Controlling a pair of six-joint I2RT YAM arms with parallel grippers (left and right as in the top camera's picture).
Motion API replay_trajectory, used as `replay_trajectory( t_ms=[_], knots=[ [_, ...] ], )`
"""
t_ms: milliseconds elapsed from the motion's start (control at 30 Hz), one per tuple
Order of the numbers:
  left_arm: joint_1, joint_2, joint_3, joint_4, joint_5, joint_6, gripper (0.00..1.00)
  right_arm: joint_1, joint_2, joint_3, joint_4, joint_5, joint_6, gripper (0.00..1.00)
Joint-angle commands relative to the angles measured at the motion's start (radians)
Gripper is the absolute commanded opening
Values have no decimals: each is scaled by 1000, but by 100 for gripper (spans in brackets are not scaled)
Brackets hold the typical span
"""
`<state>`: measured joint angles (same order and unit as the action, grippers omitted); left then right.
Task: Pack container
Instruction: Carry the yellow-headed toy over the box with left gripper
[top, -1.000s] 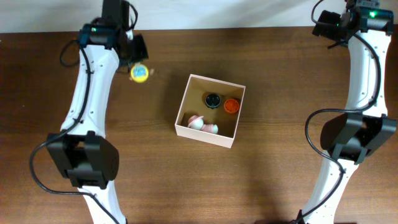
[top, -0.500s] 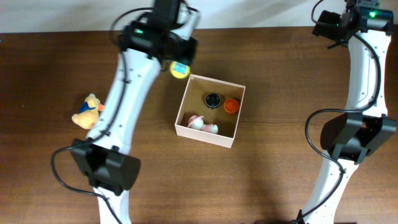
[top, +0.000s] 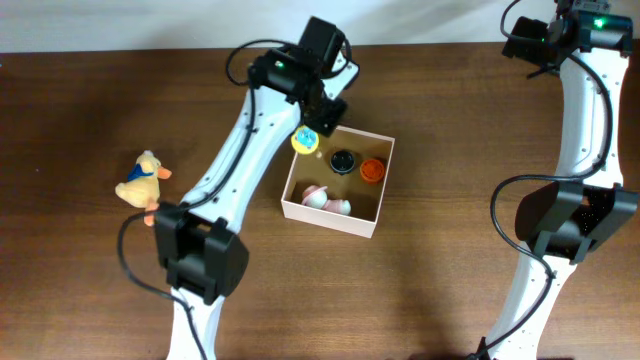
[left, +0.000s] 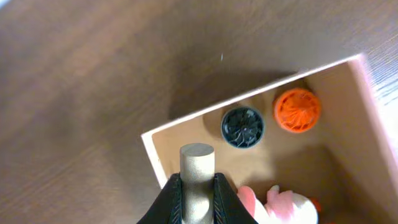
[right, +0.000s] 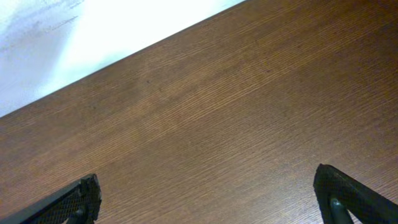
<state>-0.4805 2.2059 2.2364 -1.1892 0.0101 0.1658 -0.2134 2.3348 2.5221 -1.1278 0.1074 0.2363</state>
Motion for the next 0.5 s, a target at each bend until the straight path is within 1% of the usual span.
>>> replay_trajectory(
  t_ms=[0,200,367,467],
  knots=[
    [3,34,-16,2,19,8,2,3,-15,-3,2,2,8,99],
    [-2,90,-16,-1,28,-134,2,3,-15,-3,3,2,8,99],
    [-2,117,-16,6,27,-163,2,3,-15,-3,3,2,8,99],
    [-2,135,-16,6,27,-209,2,3,-15,-3,3,2,8,99]
  ],
)
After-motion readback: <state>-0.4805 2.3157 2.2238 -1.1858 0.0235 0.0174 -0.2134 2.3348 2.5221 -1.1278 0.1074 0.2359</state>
